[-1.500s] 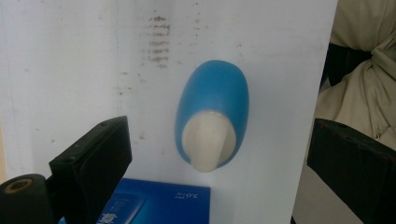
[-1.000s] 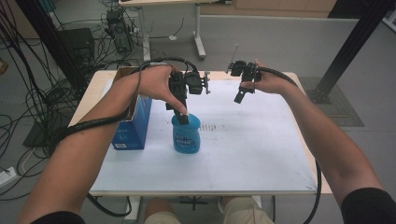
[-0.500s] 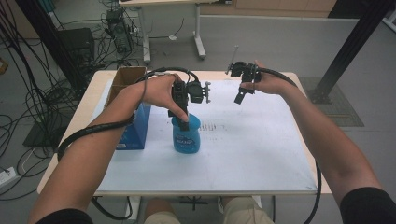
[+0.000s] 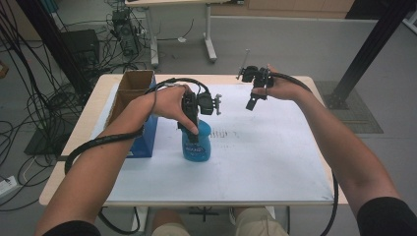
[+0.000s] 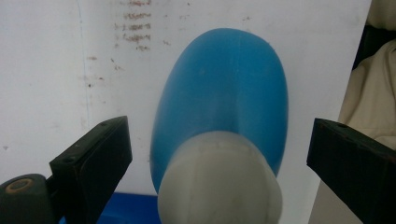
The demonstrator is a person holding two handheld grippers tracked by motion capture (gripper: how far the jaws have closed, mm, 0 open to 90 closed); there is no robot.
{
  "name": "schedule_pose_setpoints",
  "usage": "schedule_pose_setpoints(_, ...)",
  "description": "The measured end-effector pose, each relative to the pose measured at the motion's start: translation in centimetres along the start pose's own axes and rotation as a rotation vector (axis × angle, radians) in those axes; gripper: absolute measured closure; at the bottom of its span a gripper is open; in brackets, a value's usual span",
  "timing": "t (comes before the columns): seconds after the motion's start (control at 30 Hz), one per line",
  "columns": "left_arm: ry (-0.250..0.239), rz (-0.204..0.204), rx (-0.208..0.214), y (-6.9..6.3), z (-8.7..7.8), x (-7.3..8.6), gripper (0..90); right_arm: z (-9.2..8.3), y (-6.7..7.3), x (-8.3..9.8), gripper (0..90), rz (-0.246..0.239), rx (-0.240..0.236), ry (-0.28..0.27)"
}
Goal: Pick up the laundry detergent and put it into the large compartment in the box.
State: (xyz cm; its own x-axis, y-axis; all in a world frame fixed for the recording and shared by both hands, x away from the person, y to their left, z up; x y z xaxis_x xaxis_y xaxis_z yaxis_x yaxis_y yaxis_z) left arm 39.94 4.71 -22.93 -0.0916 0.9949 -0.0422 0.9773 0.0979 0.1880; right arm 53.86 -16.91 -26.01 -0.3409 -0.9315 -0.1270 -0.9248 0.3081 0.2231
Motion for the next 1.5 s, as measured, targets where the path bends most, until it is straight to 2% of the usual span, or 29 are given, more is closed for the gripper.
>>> schedule_pose_setpoints(0.43,0.010,0.013,0.000,-0.5,1.2,-0.2,7.0,0.2,0.0,0.0,4.8,0.007,-0.001,0.001)
schedule_pose_setpoints(1.5,-0.001,0.017,-0.015,-0.5,1.0,-0.2,7.2,0.3,-0.1,-0.1,4.9,0.004,-0.006,0.010)
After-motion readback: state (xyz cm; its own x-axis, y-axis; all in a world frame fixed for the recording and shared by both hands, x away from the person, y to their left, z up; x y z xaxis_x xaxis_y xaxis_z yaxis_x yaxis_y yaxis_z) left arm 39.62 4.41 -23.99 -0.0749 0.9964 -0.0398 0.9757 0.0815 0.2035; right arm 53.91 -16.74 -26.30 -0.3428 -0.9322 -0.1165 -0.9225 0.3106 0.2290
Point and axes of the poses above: each handheld gripper's, and its own axes: z roughly forward along the jaws, x roughly out of its underside, y roughly to its left, the point moved 8 cm from there along z, roughly forward along the jaws, and after that the axes turned 12 degrees about -x, right-handed, at the moved point
